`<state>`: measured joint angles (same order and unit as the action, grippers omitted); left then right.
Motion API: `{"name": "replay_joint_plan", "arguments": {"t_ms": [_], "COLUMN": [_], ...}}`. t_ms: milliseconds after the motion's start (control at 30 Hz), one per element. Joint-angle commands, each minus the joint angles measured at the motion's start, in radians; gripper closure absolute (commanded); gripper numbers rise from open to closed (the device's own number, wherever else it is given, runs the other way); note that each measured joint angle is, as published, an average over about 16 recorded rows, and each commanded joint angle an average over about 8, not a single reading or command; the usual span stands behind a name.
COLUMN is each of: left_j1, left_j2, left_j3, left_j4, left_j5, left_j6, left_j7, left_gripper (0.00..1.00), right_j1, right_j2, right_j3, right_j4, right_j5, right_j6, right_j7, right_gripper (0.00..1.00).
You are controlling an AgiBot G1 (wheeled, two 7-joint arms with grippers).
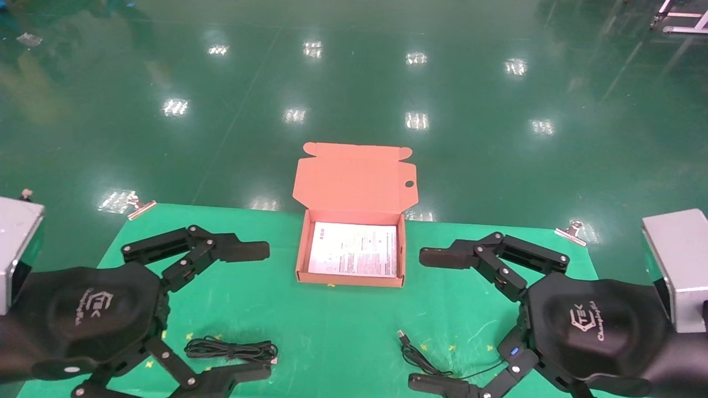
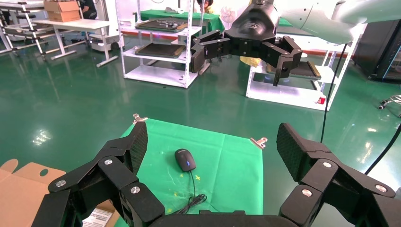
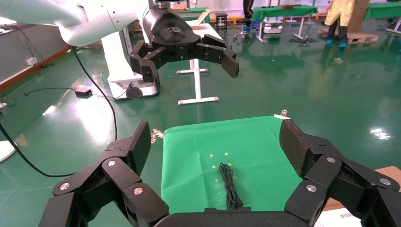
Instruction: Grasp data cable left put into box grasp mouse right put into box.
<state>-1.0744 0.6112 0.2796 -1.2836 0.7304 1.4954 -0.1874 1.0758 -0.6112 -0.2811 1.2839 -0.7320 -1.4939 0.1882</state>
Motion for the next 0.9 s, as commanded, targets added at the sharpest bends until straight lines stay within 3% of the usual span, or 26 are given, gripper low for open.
{"name": "replay_joint_plan", "arguments": {"t_ms": [33, 667, 900], "left_j1": [0.000, -0.002, -0.049], "left_j2": [0.000, -0.001, -0.013], "left_j3": [0.000, 0.001, 0.040], "left_j4": [0.000, 0.001, 0.010], "left_j5": [0.000, 0.003, 0.070], "left_j6": [0.000, 0.001, 0.037], "left_j7": [0.000, 0.000, -0.028], "left_gripper": [0.00, 0.00, 0.00], "right_j1": [0.000, 0.001, 0.037], "right_j2": [0.000, 0.002, 0.016], "right_j3": [0.000, 0.000, -0.018], "right_j4": [0.000, 0.001, 0.020], "right_j5": [0.000, -0.003, -0.069], "right_j6": [0.000, 0.000, -0.012], "right_j7": [0.000, 0.000, -0.014], "right_gripper": [0.00, 0.00, 0.00]}}
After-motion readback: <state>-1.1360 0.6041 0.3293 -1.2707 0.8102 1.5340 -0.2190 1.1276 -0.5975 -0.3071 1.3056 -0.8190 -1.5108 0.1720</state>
